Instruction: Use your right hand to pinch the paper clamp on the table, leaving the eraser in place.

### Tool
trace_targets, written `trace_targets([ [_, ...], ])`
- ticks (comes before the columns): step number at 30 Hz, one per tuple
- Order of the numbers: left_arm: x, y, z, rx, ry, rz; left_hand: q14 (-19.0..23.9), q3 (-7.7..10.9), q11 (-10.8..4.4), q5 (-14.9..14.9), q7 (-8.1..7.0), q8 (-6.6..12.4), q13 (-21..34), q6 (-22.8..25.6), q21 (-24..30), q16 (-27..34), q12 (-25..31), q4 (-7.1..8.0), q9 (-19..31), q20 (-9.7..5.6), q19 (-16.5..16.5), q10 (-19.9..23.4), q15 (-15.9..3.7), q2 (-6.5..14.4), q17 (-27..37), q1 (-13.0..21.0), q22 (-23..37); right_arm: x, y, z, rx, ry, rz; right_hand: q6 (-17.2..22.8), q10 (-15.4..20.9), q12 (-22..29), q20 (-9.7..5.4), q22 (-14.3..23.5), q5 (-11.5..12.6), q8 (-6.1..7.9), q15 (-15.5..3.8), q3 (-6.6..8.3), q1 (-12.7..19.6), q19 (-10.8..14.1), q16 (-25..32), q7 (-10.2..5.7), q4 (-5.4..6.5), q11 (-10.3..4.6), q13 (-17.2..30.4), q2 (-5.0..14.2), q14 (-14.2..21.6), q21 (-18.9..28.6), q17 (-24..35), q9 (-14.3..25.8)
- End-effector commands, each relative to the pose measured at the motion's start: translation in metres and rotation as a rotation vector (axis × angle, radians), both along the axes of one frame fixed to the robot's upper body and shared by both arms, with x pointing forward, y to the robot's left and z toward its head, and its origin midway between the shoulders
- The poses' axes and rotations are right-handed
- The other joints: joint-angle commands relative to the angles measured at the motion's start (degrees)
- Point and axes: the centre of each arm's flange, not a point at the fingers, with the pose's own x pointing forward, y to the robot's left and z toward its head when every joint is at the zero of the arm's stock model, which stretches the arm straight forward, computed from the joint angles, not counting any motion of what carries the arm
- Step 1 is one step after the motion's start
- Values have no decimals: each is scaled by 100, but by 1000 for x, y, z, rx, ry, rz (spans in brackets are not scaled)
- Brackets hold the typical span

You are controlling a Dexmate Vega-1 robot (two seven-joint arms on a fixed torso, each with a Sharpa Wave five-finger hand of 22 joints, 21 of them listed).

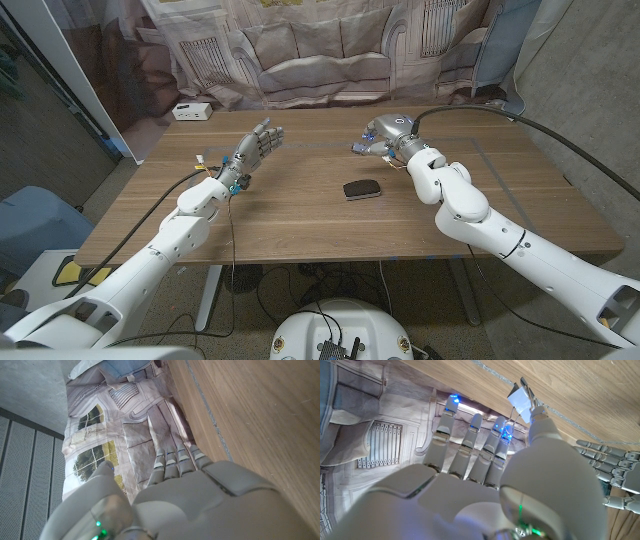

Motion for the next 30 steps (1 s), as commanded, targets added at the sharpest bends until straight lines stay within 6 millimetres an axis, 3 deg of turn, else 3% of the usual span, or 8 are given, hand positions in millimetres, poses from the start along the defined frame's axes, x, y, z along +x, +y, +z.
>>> trace_targets([
  [1,0,0,3,7,-3,-5,19,55,0,6,0,-3,20,42,23,5,-3,6,18,14,-37,36,-10,-57,8,7,3,-4,-1,1,7,-22,13,647,112,30,-20,9,13,7,-58,67,163,28,59,-481,22,9,7,217,142,6,23,15],
  [8,0,1,1,2,-1,-4,17,65,6,5,-4,-4,20,37,23,4,-6,5,18,16,-40,30,-13,-59,8,4,3,-3,1,3,-2,-27,20,852,272,41,-46,11,-37,37,-75,121,173,26,87,-434,74,40,-1,425,258,-1,62,11],
  [16,0,3,0,-7,-1,2,9,76,6,5,2,-6,20,34,23,1,-8,4,18,15,-41,26,-12,-61,8,0,3,-2,2,5,-10,-40,23,1094,553,97,-82,15,-182,73,-155,91,174,-1,134,-415,80,107,2,505,320,-12,119,11],
  [22,1,4,0,-8,-1,4,4,83,0,5,0,-7,20,31,24,0,-8,3,18,17,-38,25,-13,-62,8,-3,3,0,3,7,-28,-42,9,1147,512,50,-112,16,-250,55,-231,62,130,-60,94,-501,107,-1,11,528,280,-32,116,15],
  [30,2,4,1,-6,1,5,9,94,-5,5,6,-6,20,32,23,2,-9,1,18,17,-44,21,-11,-64,8,-6,3,1,4,7,-59,-49,-6,1159,424,25,-137,17,-275,35,-251,87,88,-179,26,-491,172,-3,80,666,229,-64,104,38],
])
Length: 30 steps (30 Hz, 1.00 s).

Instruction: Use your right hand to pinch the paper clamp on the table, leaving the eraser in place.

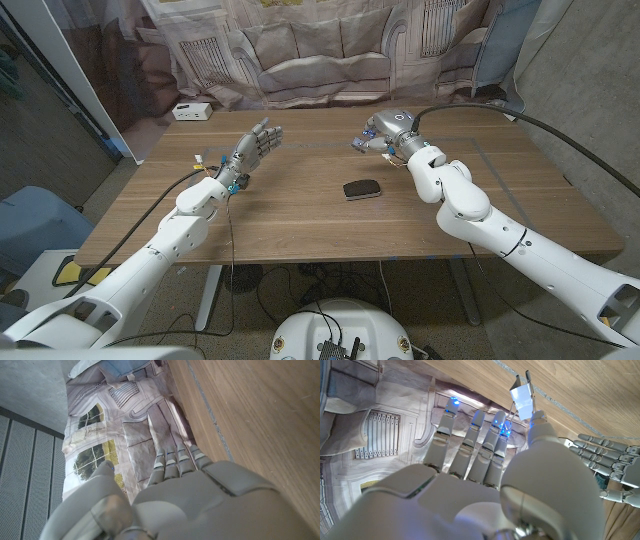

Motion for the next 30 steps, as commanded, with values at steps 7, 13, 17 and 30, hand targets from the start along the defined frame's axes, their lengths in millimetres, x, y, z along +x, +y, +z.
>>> trace_targets([
  [7,3,0,2,-1,3,3,8,64,-9,5,7,-6,20,32,22,2,-12,5,18,17,-48,15,-14,-67,8,-9,3,2,5,1,-57,-10,-39,811,-155,-52,14,17,-37,44,-322,107,250,-228,-85,-809,231,-8,133,550,-117,-41,62,161],
  [13,4,0,2,1,6,2,9,72,-4,6,6,-4,20,35,22,3,-7,2,18,17,-49,25,-10,-69,8,-11,3,2,6,1,-56,0,-30,805,-144,-40,6,17,-41,63,-324,116,256,-249,-91,-823,228,-21,157,553,-117,-37,67,197],
  [17,4,0,3,2,6,4,12,78,-3,6,-1,-6,20,32,23,4,-6,1,18,16,-49,27,-7,-70,8,-13,3,3,5,0,-48,2,-24,807,-104,-20,18,16,-44,74,-311,123,263,-241,-93,-823,221,-11,169,548,-109,-28,66,213],
  [30,3,-1,5,6,1,6,11,100,-2,8,10,-4,20,34,23,4,-10,-5,18,19,-52,18,-8,-71,8,-16,2,2,2,-1,-40,2,-15,640,-302,-83,118,14,-112,0,-176,132,264,-261,-71,-869,192,-50,236,527,-136,-9,135,203],
])
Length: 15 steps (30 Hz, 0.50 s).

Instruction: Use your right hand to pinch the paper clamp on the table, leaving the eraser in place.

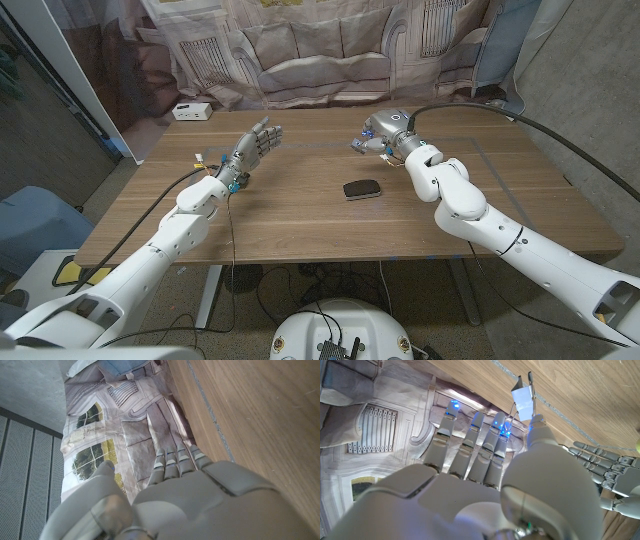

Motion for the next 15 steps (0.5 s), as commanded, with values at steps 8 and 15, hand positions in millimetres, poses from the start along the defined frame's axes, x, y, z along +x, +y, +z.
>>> trace_targets([
  [8,-3,-4,5,12,-13,-2,5,67,-1,8,7,-4,19,36,24,2,-11,-8,18,18,-50,16,-8,-33,8,21,3,-3,-4,-2,11,1,-4,565,-314,-109,107,13,-98,-83,-144,94,383,-17,-10,-791,43,-37,40,200,-152,42,50,176],
  [15,-5,-6,6,6,-22,-1,16,77,-7,8,12,-4,19,34,25,6,-9,-11,18,18,-50,19,-10,-35,8,18,3,-4,-6,1,15,0,-17,432,-454,-160,147,13,-111,-164,-88,36,335,-26,-39,-788,14,-47,22,115,-244,46,59,158],
])
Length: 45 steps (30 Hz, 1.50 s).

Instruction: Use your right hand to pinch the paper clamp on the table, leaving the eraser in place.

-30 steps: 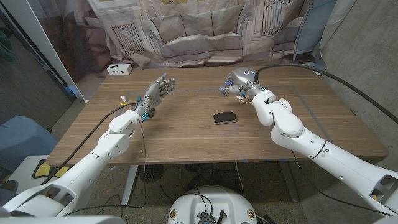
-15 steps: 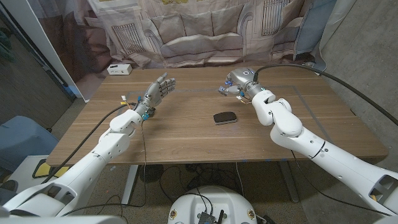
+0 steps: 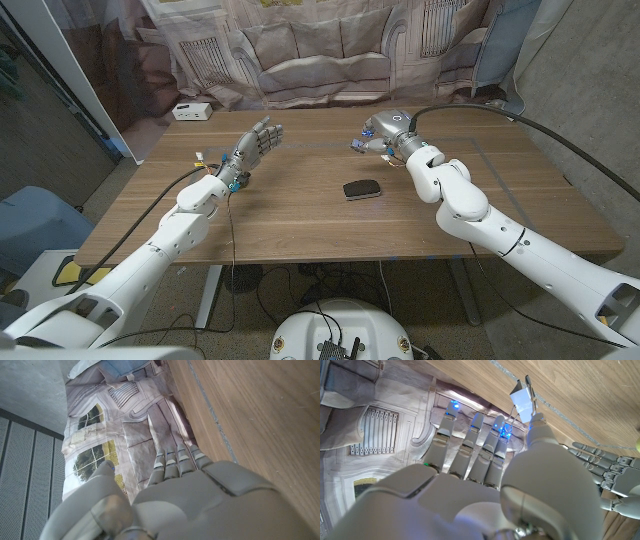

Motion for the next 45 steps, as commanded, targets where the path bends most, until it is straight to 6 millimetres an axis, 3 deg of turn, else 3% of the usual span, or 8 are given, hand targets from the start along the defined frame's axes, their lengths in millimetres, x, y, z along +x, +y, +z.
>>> trace_targets([
  [1,-3,-3,2,-3,-13,1,14,53,-7,8,14,-3,19,38,24,5,-9,14,18,20,-52,19,-11,-35,7,18,3,-3,-4,2,9,-6,-20,561,-73,-41,47,12,-18,-53,-149,7,264,14,-38,-656,20,-7,-5,186,-40,18,13,157],
  [20,-3,-16,-3,-35,-26,3,13,77,7,8,15,-4,19,36,26,4,-6,7,18,15,-48,26,-16,-44,7,9,2,-11,-23,3,-18,-13,-40,328,-374,-102,80,13,-26,-236,-135,-103,86,-62,-73,-662,35,2,-48,112,-187,6,33,112],
  [45,-15,-12,0,-30,-32,25,31,108,-5,8,10,0,19,51,28,10,-1,-1,18,19,-45,42,-13,-47,7,0,2,-10,-22,1,-35,7,-45,185,-585,-107,86,16,-19,-384,-139,-192,-51,-208,-66,-663,31,7,-84,75,-327,-12,79,75],
])
